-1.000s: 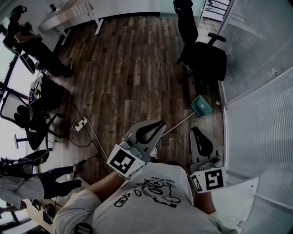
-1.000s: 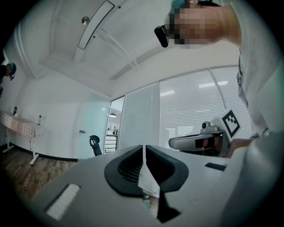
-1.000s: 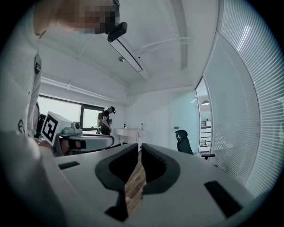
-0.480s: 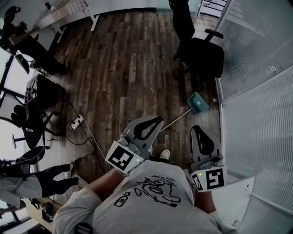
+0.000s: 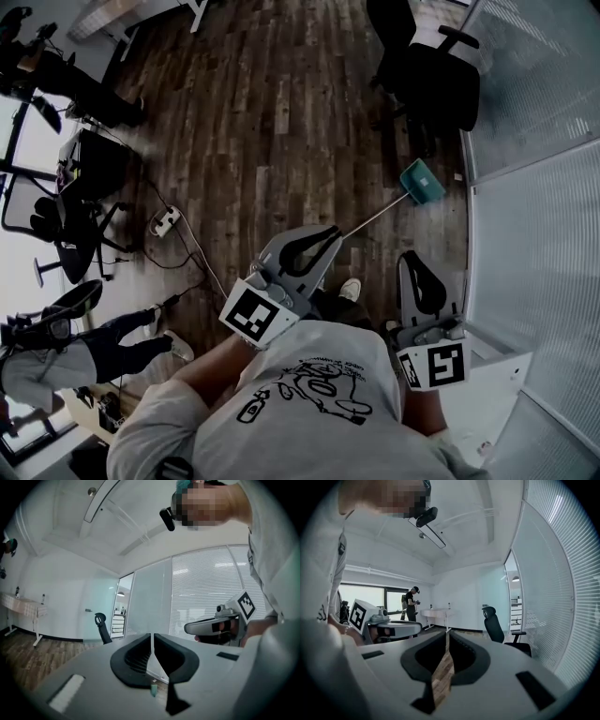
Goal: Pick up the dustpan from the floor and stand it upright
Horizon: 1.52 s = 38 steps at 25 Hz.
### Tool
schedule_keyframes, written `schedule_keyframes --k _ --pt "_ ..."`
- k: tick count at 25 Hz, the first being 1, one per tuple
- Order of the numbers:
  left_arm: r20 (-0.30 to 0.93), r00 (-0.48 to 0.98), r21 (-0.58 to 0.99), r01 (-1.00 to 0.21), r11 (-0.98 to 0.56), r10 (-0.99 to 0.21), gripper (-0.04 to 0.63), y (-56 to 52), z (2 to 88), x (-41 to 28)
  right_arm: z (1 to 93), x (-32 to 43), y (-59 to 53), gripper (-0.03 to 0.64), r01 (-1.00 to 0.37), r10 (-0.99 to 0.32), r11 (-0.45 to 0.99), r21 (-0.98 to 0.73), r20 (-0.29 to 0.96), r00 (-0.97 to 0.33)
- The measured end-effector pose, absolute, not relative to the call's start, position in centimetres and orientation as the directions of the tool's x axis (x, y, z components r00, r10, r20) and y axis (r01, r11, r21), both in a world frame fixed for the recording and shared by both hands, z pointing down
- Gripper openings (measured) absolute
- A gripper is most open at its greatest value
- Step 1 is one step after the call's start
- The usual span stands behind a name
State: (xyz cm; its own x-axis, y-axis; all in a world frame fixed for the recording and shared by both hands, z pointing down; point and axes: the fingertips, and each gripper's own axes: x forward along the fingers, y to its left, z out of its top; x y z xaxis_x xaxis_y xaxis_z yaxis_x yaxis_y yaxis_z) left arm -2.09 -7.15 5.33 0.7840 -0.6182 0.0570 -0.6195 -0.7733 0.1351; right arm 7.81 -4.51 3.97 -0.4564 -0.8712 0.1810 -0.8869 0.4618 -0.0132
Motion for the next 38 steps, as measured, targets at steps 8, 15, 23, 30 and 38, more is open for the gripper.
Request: schedule_keyframes --k 8,15,23,30,38 --pt "0.13 0.785 0.158 -0.619 -0.769 -0.606 0.017 -7.4 12.6 -2.2 11.6 7.7 -4.8 0.021 -0.883 -0.847 0.469 -0.027 0.268 -0.458" --pt "0.17 0.774 0.15 -0.632 -0.76 -0.61 0.017 -7.5 21.2 -2.5 18.7 7.7 -5.5 0.021 -0.866 -0.823 0.5 -0.023 0.299 -0.483" --pt "0.24 0.775 0.134 -0.623 -0.77 -0.585 0.018 -8.3 30.3 -2.6 28.3 7.9 -6.5 0.023 -0.864 -0.782 0.489 -0.122 0.377 -0.496" --pt "0.302 0.797 0.106 -0.573 -0.813 -0.523 0.018 -8.6 40.4 -2.5 37.0 8.0 -8.0 0.023 -0.856 -0.758 0.501 -0.125 0.415 -0.504" --pt "0.326 0.825 0.091 -0.514 -0.853 -0.462 0.02 -7.9 53.1 -1.8 49.1 7.4 -7.1 0.028 -0.829 -0.714 0.541 -0.14 0.445 -0.54"
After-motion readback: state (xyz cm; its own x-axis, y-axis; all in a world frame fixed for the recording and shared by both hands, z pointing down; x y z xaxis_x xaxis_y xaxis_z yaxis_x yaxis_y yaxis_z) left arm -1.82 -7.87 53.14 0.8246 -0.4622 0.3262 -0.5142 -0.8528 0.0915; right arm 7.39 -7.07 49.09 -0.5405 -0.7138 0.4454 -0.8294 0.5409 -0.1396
